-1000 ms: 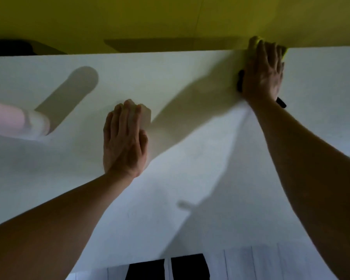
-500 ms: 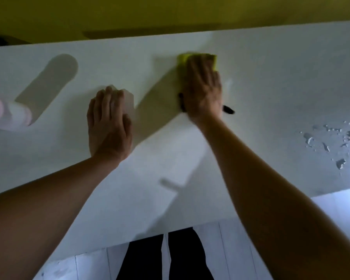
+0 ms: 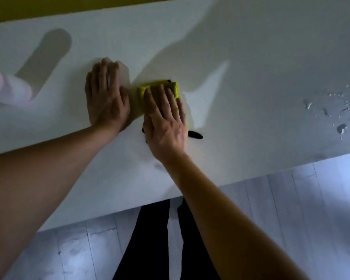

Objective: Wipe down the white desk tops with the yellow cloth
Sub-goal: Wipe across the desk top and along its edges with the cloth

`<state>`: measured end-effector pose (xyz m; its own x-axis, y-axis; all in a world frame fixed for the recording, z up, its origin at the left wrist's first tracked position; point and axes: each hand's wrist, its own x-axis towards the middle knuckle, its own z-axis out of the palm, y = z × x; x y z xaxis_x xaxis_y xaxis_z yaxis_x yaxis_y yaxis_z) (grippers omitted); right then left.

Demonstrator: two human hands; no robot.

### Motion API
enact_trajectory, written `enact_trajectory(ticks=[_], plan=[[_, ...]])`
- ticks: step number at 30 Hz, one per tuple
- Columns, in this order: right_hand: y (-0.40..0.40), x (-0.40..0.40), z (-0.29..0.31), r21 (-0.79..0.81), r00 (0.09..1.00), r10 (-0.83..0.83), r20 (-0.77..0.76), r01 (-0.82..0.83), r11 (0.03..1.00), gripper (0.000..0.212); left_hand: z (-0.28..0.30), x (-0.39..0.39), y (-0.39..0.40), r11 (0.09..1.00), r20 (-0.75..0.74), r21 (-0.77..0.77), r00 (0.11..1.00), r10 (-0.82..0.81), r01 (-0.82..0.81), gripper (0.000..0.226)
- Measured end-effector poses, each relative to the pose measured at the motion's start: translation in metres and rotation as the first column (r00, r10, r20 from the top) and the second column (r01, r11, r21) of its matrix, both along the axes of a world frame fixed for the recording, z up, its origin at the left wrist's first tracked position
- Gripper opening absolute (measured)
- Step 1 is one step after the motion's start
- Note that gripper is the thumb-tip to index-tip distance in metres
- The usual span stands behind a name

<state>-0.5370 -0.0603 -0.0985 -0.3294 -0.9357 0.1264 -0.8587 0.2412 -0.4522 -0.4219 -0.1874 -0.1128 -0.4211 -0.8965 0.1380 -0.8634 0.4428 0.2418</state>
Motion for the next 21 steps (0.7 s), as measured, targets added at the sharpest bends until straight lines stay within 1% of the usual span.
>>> enact_trajectory(ticks=[3, 4, 6, 8, 10, 12, 14, 15, 17, 19, 21], plan=[[0.010, -0.034, -0.004, -0.022, 0.998, 0.063, -0.030, -0.064, 0.998, 0.054, 0.002, 0.003, 0.005, 1.000, 0.006, 0.022, 1.000, -0.016, 0.016, 0.062], [0.015, -0.053, -0.005, -0.025, 0.998, 0.030, -0.050, -0.032, 0.999, 0.055, 0.003, 0.002, 0.007, 0.999, 0.008, 0.027, 1.000, -0.025, 0.024, 0.062], [0.029, -0.096, -0.008, -0.032, 0.992, -0.107, -0.069, 0.104, 0.994, 0.058, 0.007, 0.000, 0.017, 0.998, 0.013, 0.030, 0.998, -0.063, 0.063, 0.063], [0.050, -0.142, -0.008, -0.011, 0.970, -0.234, -0.067, 0.234, 0.972, 0.056, 0.010, -0.006, 0.039, 0.988, 0.008, 0.039, 0.989, -0.147, 0.147, 0.063], [0.065, -0.174, -0.005, 0.031, 0.959, -0.276, -0.057, 0.278, 0.960, 0.053, 0.010, -0.015, 0.069, 0.977, -0.018, 0.033, 0.978, -0.208, 0.209, 0.062], [0.068, -0.177, -0.002, 0.046, 0.954, -0.295, -0.047, 0.298, 0.954, 0.056, 0.010, -0.027, 0.100, 0.969, -0.046, 0.024, 0.969, -0.244, 0.245, 0.059], [0.071, -0.157, 0.000, 0.059, 0.948, -0.312, -0.057, 0.316, 0.947, 0.062, 0.010, -0.040, 0.128, 0.965, -0.084, 0.040, 0.964, -0.254, 0.258, 0.058], [0.076, -0.142, 0.000, 0.061, 0.955, -0.288, -0.064, 0.292, 0.954, 0.063, 0.010, -0.046, 0.140, 0.966, -0.111, 0.052, 0.963, -0.245, 0.251, 0.057], [0.097, -0.110, -0.001, 0.064, 0.985, -0.166, -0.046, 0.168, 0.984, 0.063, 0.007, -0.058, 0.159, 0.972, -0.148, 0.055, 0.965, -0.216, 0.226, 0.057], [0.127, -0.086, 0.000, 0.085, 0.999, -0.037, -0.020, 0.038, 0.996, 0.062, 0.002, -0.067, 0.171, 0.979, -0.127, 0.040, 0.972, -0.195, 0.202, 0.057], [0.152, -0.081, 0.001, 0.086, 0.999, 0.049, 0.003, -0.049, 0.995, 0.060, -0.002, -0.075, 0.180, 0.987, -0.097, 0.035, 0.984, -0.151, 0.155, 0.059]])
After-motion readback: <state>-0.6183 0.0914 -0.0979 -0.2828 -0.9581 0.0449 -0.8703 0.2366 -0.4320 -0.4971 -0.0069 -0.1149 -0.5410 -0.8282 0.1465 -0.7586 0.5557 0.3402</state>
